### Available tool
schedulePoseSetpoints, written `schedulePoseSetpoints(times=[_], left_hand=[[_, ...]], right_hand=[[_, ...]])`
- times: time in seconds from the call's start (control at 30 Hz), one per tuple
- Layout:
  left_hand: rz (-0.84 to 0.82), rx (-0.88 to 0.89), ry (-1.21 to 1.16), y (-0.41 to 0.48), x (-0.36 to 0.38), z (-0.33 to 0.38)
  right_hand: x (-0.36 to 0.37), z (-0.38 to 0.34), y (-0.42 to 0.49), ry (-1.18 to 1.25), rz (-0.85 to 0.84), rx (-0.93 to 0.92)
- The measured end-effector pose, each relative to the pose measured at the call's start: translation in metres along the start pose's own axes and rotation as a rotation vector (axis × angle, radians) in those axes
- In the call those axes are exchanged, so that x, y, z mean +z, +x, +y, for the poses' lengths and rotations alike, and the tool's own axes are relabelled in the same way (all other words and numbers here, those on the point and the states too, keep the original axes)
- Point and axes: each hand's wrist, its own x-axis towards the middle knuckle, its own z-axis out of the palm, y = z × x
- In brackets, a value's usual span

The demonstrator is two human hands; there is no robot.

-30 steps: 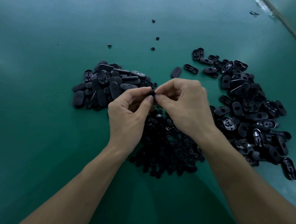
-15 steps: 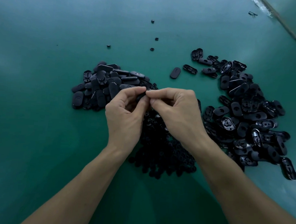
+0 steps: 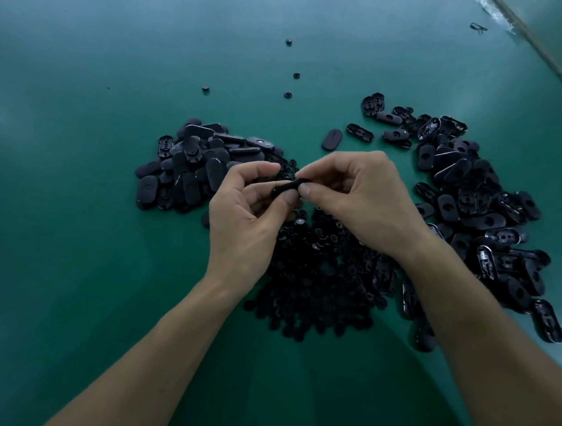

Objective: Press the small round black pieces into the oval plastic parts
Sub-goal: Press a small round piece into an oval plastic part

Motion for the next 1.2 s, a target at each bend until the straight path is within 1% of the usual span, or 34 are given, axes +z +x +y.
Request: schedulePoseSetpoints(times=[0.13, 0.4, 0.53, 0.77, 0.93, 1.2], left_hand=[[0.053, -0.034, -0.099, 0.001, -0.001, 0.001], [0.041, -0.023, -0.094, 0.003, -0.003, 0.001], [0.06, -0.01, -0.068, 0.004, -0.003, -0.001], [0.098, 0.01, -0.03, 0.004, -0.003, -0.002], [0.114, -0.001, 0.006, 0.003, -0.004, -0.001], [0.072, 0.031, 0.055, 0.001, -0.002, -0.001]], right_hand=[[-0.003, 0.001, 0.001, 0.034, -0.025, -0.018], [-0.001, 0.0, 0.0, 0.021, -0.017, -0.027], [0.004, -0.001, 0.0, 0.014, 0.028, -0.021], [0.01, 0.0, 0.001, 0.052, 0.071, 0.06], [0.005, 0.0, 0.002, 0.069, 0.044, 0.067], [0.001, 0.001, 0.0, 0.099, -0.004, 0.081]])
